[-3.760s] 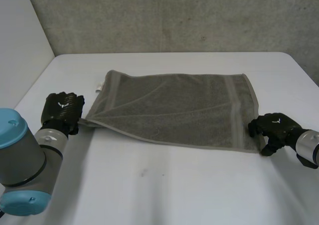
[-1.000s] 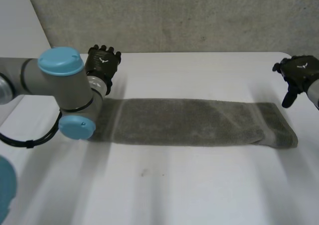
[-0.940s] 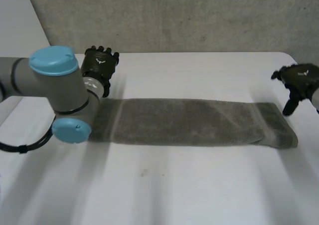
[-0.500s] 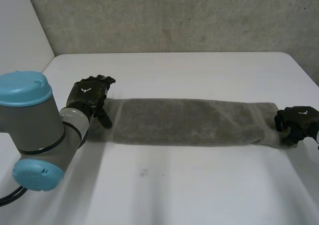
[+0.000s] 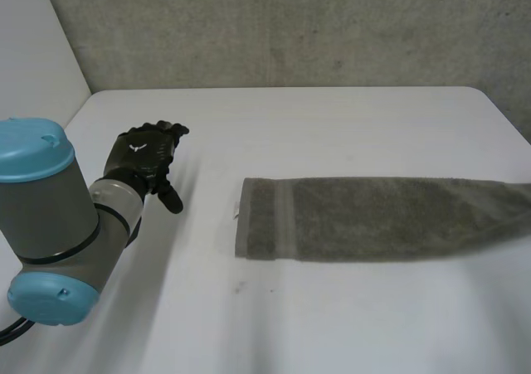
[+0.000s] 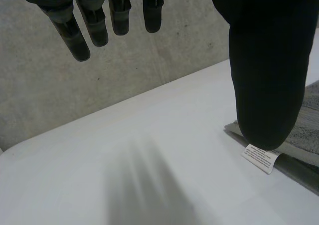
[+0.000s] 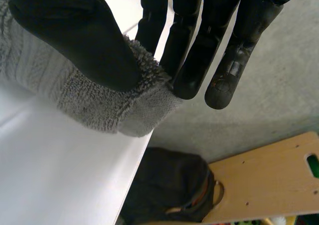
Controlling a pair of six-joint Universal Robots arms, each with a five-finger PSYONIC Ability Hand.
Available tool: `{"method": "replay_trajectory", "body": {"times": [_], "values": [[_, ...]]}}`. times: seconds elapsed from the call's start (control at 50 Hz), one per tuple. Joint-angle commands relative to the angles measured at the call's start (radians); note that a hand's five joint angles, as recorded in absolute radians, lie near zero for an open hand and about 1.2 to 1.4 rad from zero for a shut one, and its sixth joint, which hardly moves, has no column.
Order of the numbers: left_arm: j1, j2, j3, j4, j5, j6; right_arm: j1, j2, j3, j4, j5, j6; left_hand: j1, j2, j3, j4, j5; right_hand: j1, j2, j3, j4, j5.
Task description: Fold the towel.
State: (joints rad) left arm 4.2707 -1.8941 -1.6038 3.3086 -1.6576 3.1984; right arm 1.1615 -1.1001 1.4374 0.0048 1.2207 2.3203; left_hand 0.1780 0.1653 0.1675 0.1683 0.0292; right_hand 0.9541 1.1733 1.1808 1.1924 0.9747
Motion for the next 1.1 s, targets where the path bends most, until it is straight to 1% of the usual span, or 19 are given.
{"method": "replay_trajectory", "body": {"times": [0.02,0.08,0.12,0.14,0.18,0.24,0.28,0.44,0.46,0.5,0.52,0.54,0.56,0.68,0.78,0.92,1.02,1.06,1.1], "values": [[0.000,0.001,-0.002,0.000,-0.002,0.000,0.294,-0.115,-0.032,-0.073,0.002,0.226,-0.003,0.009,0.007,0.006,-0.029,0.442,0.223,0.215,0.204,0.247],[0.000,0.001,-0.007,0.000,-0.004,-0.002,0.363,-0.121,-0.023,-0.120,0.000,0.246,-0.003,0.009,0.007,0.006,-0.029,0.442,0.223,0.215,0.204,0.247],[0.000,0.004,-0.011,0.000,-0.004,-0.002,0.533,-0.122,-0.005,-0.202,-0.004,0.266,-0.003,0.009,0.007,0.006,-0.029,0.442,0.223,0.215,0.204,0.247],[0.000,0.004,-0.011,0.000,-0.004,-0.002,0.534,-0.122,-0.005,-0.203,-0.004,0.266,-0.003,0.009,0.007,0.006,-0.029,0.442,0.223,0.215,0.204,0.247],[0.000,0.006,-0.013,0.000,-0.004,-0.002,0.714,-0.107,0.015,-0.256,-0.007,0.255,-0.003,0.009,0.007,0.006,-0.029,0.442,0.223,0.215,0.204,0.247],[0.000,0.006,-0.013,0.000,-0.004,-0.002,0.791,-0.078,0.018,-0.272,-0.009,0.255,-0.003,0.009,0.007,0.006,-0.029,0.442,0.223,0.215,0.204,0.247],[0.000,0.006,-0.013,0.000,-0.004,-0.002,0.921,0.018,0.011,-0.276,-0.026,0.254,-0.003,0.009,0.007,0.006,-0.029,0.442,0.223,0.215,0.204,0.247],[-0.002,0.004,-0.015,0.000,-0.002,-0.002,1.089,0.201,-0.011,-0.259,-0.038,0.229,-0.003,0.009,0.007,0.006,-0.029,0.442,0.223,0.215,0.204,0.247],[-0.002,0.004,-0.015,0.000,-0.002,-0.002,1.089,0.201,-0.011,-0.259,-0.038,0.229,-0.003,0.009,0.007,0.006,-0.029,0.442,0.223,0.215,0.204,0.247],[-0.006,0.004,-0.011,0.000,-0.001,-0.002,1.089,0.200,0.001,-0.259,-0.032,0.193,-0.003,0.009,0.007,0.006,-0.029,-0.365,-0.585,-0.592,-0.604,-0.561],[-0.006,0.004,-0.011,0.000,-0.001,-0.002,1.089,0.200,0.001,-0.259,-0.032,0.192,-0.003,0.009,0.007,0.006,-0.029,-0.370,-0.589,-0.597,-0.608,-0.565],[-0.011,0.003,-0.004,0.000,-0.001,-0.002,1.087,0.181,0.005,-0.258,-0.021,0.188,-0.003,0.009,0.007,0.006,-0.029,-0.713,-0.932,-0.940,-0.951,-0.908],[-0.011,0.003,-0.004,0.000,-0.001,-0.002,1.080,0.143,0.006,-0.249,-0.010,0.197,-0.003,0.009,0.007,0.006,-0.029,-0.780,-0.999,-1.006,-1.018,-0.975],[-0.043,0.000,0.042,0.022,0.002,-0.002,0.975,0.037,0.028,-0.204,0.013,0.266,-0.003,0.009,0.007,0.006,-0.029,-0.780,-0.999,-1.006,-1.018,-0.975],[-0.132,-0.025,0.090,0.074,0.002,0.006,0.880,-0.061,0.081,-0.154,0.011,0.372,-0.003,0.009,0.007,0.006,-0.029,-0.780,-0.999,-1.006,-1.018,-0.975],[-0.232,-0.201,0.211,0.120,0.002,0.014,0.672,-0.129,0.289,-0.143,-0.003,0.421,-0.003,0.010,0.008,0.007,-0.028,-0.780,-0.999,-1.006,-1.018,-0.975],[-0.242,-0.292,0.245,0.098,-0.007,0.024,0.571,-0.133,0.388,-0.158,-0.010,0.404,-0.003,0.010,0.008,0.007,-0.028,-0.780,-0.999,-1.006,-1.018,-0.975],[-0.246,-0.306,0.243,0.085,-0.007,0.029,0.537,-0.133,0.410,-0.164,-0.020,0.383,-0.003,0.010,0.008,0.007,-0.028,-0.643,-0.862,-0.870,-0.881,-0.838],[-0.247,-0.313,0.232,0.060,-0.008,0.028,0.494,-0.123,0.426,-0.180,-0.038,0.326,-0.003,0.010,0.008,0.007,-0.028,-0.199,-0.419,-0.426,-0.438,-0.395]]}}
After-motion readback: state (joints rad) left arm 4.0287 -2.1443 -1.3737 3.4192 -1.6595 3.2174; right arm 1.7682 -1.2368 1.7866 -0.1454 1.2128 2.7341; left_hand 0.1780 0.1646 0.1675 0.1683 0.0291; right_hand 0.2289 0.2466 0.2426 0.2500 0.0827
